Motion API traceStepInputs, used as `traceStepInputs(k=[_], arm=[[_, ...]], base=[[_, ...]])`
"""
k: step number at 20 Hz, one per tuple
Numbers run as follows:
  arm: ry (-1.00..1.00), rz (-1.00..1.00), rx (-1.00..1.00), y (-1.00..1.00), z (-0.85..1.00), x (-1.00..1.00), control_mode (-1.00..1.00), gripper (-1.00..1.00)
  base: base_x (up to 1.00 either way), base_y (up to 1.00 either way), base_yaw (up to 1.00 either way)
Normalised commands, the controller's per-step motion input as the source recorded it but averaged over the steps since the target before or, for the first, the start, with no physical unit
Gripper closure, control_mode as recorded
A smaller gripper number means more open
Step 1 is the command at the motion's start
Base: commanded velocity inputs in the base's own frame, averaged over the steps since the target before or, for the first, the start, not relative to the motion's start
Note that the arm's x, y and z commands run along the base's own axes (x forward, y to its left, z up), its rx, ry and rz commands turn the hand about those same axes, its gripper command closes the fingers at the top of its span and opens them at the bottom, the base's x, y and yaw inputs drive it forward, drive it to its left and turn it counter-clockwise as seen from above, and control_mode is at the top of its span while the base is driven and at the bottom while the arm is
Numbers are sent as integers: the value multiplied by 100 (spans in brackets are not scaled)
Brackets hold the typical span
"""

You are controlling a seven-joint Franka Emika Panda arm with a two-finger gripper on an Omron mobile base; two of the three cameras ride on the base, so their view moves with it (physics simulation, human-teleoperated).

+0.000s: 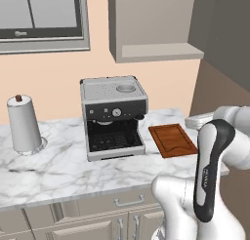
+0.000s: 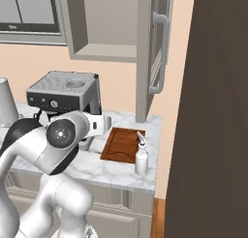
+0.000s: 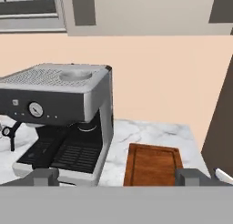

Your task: Grab the spray bottle from the cabinet, then place it next to the cutting board for sanitizing. Then grab the dish brush from the countertop next to the sink and place it next to the cutting board.

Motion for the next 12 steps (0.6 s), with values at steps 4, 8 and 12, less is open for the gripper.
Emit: traceStepInputs(k=[4,8,12], arm=[[6,-8,-11,7,-32,4,-100,-100],[5,-9,-3,19,-38,16,-100,-100],[4,-13,-2,35,-44,16,-100,-100]], base=[[0,0,0],[0,0,0],[0,0,0]])
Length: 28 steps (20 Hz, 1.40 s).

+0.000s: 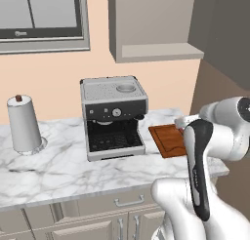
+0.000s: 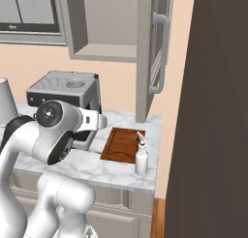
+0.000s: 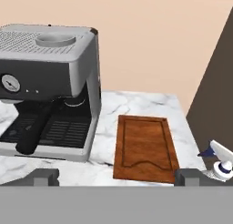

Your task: Grab the spray bottle from the cabinet, then place it next to the cutting board for sanitizing. Then grab the dish brush from the countertop next to the sink and place it next to the cutting board.

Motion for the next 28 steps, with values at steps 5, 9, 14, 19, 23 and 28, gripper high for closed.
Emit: traceStepInputs(k=[5,9,14,19,23,28], arm=[[0,-32,0,46,-15,0,-100,-100],[0,-36,0,45,-12,0,-100,-100],[0,-32,0,26,-6,-16,-100,-100],[0,-11,0,2,0,-21,100,-100],[0,0,0,0,0,0,100,-100],[0,0,0,0,0,0,100,-100]], base=[[0,0,0],[0,0,0],[0,0,0],[-41,0,-3],[-81,0,13],[-97,41,41]])
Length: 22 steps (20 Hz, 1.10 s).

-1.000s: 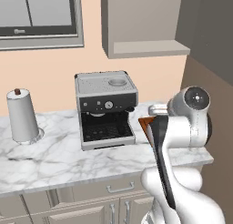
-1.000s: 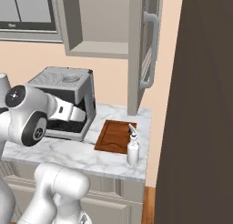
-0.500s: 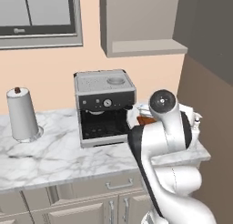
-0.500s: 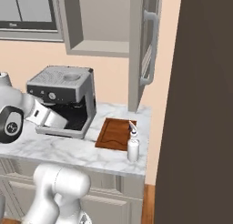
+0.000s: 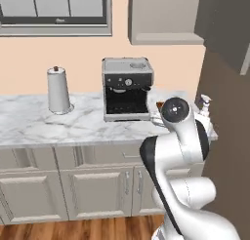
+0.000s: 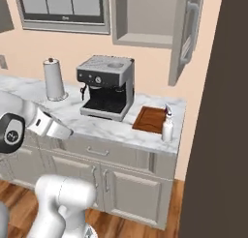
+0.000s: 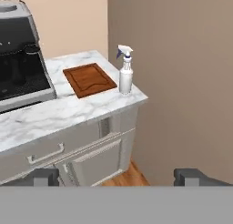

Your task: Grab the spray bottle from the cabinet, then place it next to the cutting board for sanitizing. Then grab the dish brush from the countertop next to the sink and place it next to the cutting board.

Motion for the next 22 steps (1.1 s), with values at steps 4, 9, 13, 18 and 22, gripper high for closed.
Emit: traceStepInputs(k=[4,9,13,18,22], arm=[[0,0,0,0,0,0,100,-100],[0,0,0,0,0,0,100,-100],[0,0,0,0,0,0,100,-100],[0,0,0,0,0,0,100,-100],[0,0,0,0,0,0,100,-100]], base=[[-18,71,70],[0,73,80],[0,67,83],[0,52,87],[6,14,93]])
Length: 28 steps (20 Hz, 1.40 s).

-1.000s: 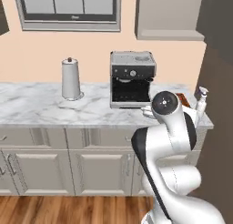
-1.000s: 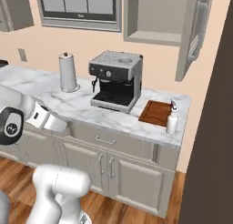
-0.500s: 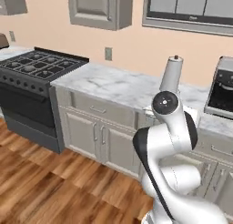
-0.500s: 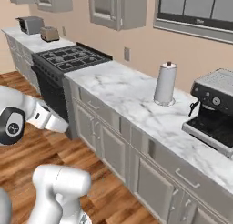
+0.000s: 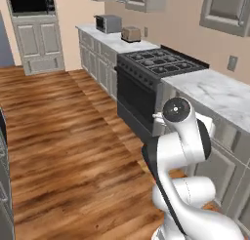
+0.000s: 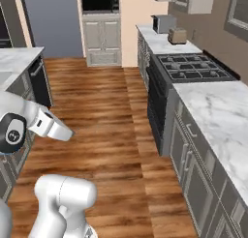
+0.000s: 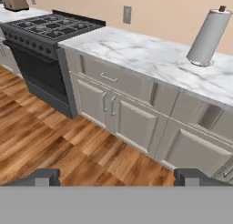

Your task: Grab the spray bottle from the cabinet, then place it next to the cutting board for sanitizing. Then grab the dish brush from the countertop next to the sink and place it next to the cutting board.

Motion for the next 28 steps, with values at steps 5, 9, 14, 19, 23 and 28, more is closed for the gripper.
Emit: traceStepInputs(k=[5,9,14,19,23,28], arm=[[0,0,0,0,0,0,100,-100],[0,0,0,0,0,0,100,-100],[0,0,0,0,0,0,100,-100],[0,0,0,0,0,0,100,-100],[0,0,0,0,0,0,100,-100],[0,0,0,0,0,0,100,-100]], base=[[18,0,94],[14,-1,97],[58,-20,88],[99,-27,77],[82,-70,64],[49,-99,59]])
